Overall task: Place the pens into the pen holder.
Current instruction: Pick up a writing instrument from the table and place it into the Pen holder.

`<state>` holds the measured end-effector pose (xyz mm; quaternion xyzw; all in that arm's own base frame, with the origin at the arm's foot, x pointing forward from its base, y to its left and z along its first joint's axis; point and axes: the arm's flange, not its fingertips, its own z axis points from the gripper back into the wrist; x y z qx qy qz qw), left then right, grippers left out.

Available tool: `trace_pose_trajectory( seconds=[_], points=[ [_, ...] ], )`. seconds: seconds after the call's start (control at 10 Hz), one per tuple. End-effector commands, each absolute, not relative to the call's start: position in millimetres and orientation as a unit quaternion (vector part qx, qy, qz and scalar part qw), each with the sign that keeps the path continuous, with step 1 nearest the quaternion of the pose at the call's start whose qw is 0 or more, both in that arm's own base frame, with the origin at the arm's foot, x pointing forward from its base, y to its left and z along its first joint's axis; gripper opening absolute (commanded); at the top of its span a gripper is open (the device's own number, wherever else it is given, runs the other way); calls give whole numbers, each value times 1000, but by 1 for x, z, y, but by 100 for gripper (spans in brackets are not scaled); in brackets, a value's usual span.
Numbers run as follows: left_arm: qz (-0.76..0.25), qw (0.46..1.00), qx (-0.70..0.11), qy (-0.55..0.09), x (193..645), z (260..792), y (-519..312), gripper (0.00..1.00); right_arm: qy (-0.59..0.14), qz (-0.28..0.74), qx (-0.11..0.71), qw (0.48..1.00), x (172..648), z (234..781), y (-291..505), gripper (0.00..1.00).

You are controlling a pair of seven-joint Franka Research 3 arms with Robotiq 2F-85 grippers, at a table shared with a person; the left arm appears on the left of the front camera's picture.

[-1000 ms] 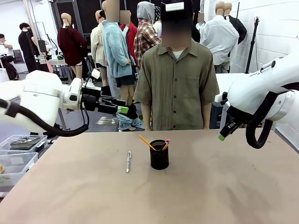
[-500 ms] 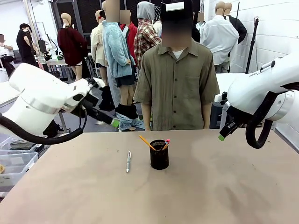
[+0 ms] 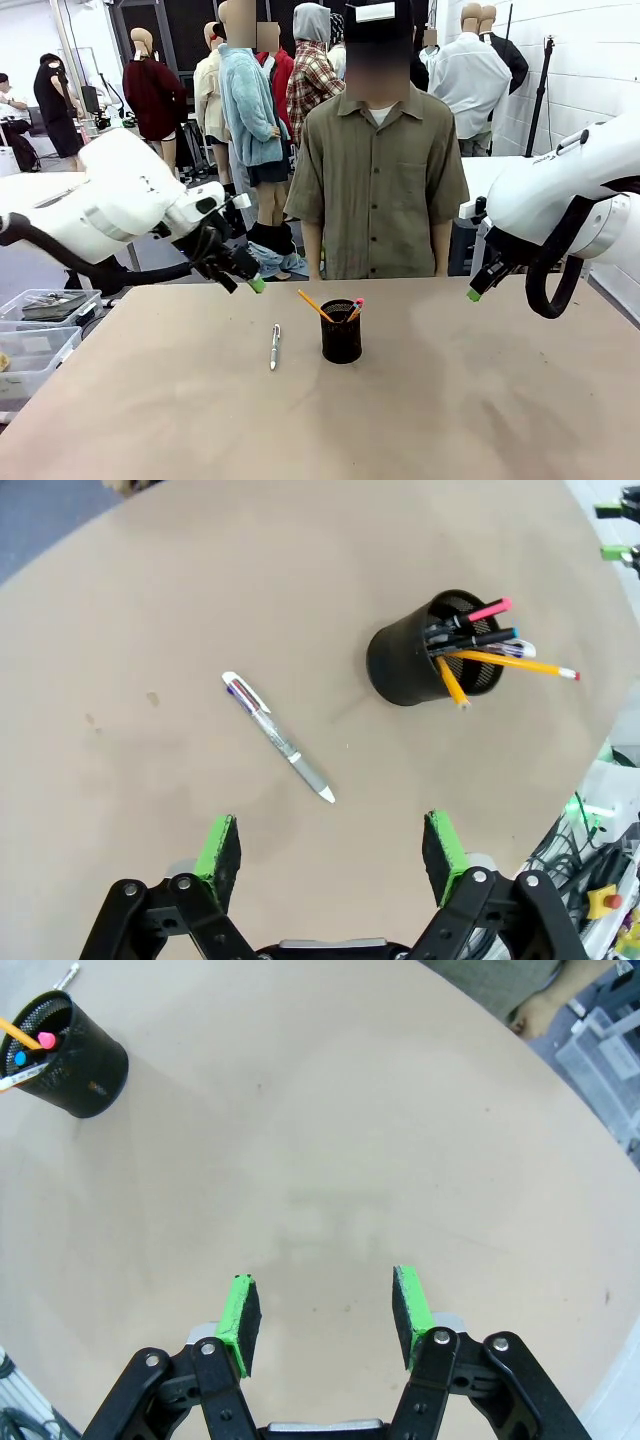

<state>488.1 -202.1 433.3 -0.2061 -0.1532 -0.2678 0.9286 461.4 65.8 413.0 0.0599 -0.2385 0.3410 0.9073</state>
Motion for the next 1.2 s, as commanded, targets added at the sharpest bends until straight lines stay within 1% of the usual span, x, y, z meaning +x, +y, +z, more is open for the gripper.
trace_pose_trajectory(
  seconds=[0.0,0.2,0.4,0.5,0.8,0.9,1.1],
  points=[
    [-255,947,-157,-121,512,425,-225,94,-248,345,63,903,461,407,63,67],
    [-253,960,-91,-79,519,398,-247,94,-248,345,63,903,461,407,63,67],
    [-242,966,-33,-85,521,376,-263,94,-248,345,63,903,461,407,63,67],
    [-232,970,-14,-67,520,365,-270,94,-248,345,63,903,461,407,63,67],
    [-225,971,-37,-73,524,347,-284,94,-248,345,63,903,461,407,63,67],
    [-222,971,-31,-79,525,345,-288,94,-248,345,63,903,461,407,63,67],
    [-208,975,-25,-73,531,333,-290,94,-248,345,63,903,461,407,63,67]
  ],
)
